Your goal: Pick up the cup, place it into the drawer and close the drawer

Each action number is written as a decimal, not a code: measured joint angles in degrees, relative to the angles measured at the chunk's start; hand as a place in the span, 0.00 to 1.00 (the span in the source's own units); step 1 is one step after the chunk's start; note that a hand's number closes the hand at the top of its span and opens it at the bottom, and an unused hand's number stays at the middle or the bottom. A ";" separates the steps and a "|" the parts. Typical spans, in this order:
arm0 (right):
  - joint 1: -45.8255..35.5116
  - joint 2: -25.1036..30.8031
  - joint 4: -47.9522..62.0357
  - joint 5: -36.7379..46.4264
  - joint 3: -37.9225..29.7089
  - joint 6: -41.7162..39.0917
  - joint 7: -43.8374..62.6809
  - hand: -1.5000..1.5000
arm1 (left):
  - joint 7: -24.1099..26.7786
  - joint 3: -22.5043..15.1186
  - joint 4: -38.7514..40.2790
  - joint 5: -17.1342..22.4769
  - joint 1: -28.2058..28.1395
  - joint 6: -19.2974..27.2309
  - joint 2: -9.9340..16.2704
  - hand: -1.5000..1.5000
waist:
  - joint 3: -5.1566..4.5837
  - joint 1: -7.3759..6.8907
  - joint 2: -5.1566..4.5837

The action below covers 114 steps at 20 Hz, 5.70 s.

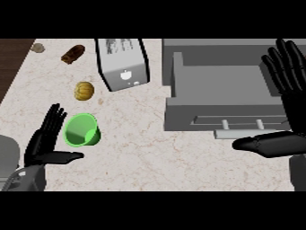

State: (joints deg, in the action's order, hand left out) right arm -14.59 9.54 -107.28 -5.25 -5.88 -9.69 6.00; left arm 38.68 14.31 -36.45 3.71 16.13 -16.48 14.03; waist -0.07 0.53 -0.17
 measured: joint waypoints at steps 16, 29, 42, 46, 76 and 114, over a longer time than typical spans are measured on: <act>-1.67 0.61 -0.15 -1.42 -1.06 -0.38 1.50 0.00 | 15.97 1.94 24.84 -4.10 9.67 2.31 1.70 0.00 | -0.14 0.79 -0.38; -1.96 1.53 0.55 -1.83 -1.33 -1.48 1.64 0.00 | 16.64 1.78 27.39 -4.93 13.28 1.60 -0.72 0.00 | -0.20 1.32 -0.57; -3.12 2.80 1.02 -2.48 -2.74 -1.82 2.28 0.00 | 22.66 2.92 21.88 -4.88 13.66 7.91 -2.27 1.00 | -0.20 1.30 -0.62; -3.26 2.57 1.24 -2.64 -2.86 -1.59 2.30 0.00 | 22.86 3.94 20.21 -3.25 15.19 6.89 -3.46 1.00 | -0.16 1.08 -0.48; -0.16 2.46 1.64 -0.69 -3.55 -1.30 0.03 0.00 | -11.44 -10.28 -8.90 3.24 41.30 22.00 -13.79 1.00 | 0.10 0.17 0.39; -9.13 0.85 6.54 -11.33 7.09 -16.01 -0.79 1.00 | -17.37 -30.20 14.41 23.83 56.15 30.09 -14.03 0.00 | 0.09 11.30 -2.76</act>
State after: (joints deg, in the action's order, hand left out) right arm -23.73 10.39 -100.73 -16.58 1.21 -25.70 5.21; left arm 21.31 -15.89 -22.03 27.54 72.29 13.61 0.00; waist 0.03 11.83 -2.94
